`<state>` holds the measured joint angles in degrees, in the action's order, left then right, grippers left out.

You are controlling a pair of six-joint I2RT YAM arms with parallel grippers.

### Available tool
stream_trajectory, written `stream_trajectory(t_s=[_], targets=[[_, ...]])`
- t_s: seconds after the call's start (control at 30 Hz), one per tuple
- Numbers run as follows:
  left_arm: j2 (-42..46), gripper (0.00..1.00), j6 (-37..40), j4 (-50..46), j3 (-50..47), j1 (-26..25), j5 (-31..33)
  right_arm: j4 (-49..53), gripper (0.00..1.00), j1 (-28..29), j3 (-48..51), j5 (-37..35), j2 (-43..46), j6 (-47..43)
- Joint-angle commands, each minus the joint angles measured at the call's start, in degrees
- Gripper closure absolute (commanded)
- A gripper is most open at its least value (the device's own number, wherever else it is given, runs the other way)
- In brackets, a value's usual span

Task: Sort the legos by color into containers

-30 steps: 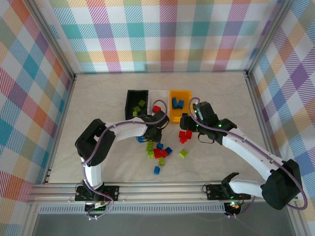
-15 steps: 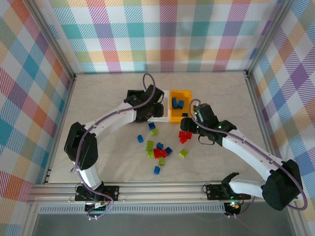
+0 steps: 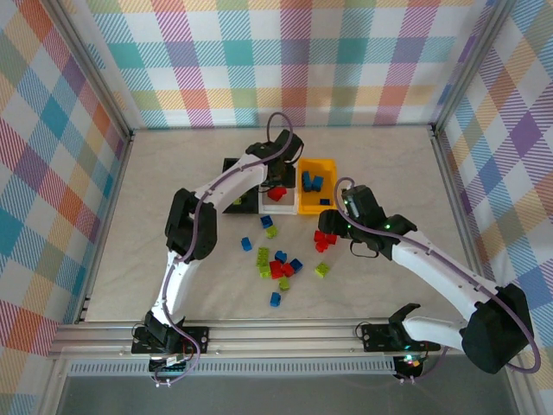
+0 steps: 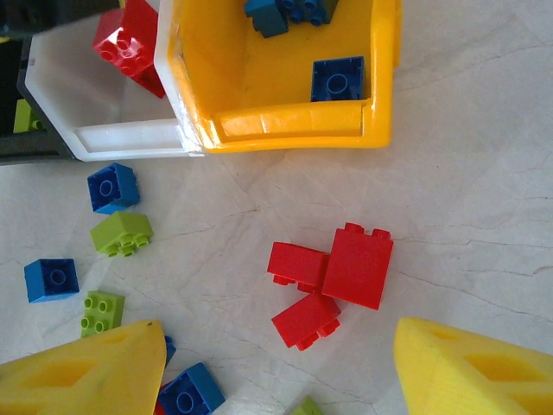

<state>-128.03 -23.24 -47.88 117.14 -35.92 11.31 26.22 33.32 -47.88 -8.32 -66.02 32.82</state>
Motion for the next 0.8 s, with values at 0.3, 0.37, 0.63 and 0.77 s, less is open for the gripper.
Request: stream_trajectory(t_s=[0.3,0.37,0.63,0.77], targets=[[29.26,0.19,-3.53,9.49,-31.22,-1.87,-3.88,1.02,0.3,-0.45,0.6,1.61,-4.72,0.76],[36.23,0.15,-4.61,11.44,-39.72,-2.09,-3.92,0.71,0.31,-0.41,0.59,2.44,-6.94,0.59],[56.54,0.0,-10.78,15.42,-62.39,-2.93,-5.0,-0.97,0.31,1.63,1.18,0.91,-16.35,4.34],[60.66,0.0,-12.55,16.99,-67.32,-2.93,-4.89,-3.2,0.31,3.87,1.04,-0.92,-20.08,7.49]])
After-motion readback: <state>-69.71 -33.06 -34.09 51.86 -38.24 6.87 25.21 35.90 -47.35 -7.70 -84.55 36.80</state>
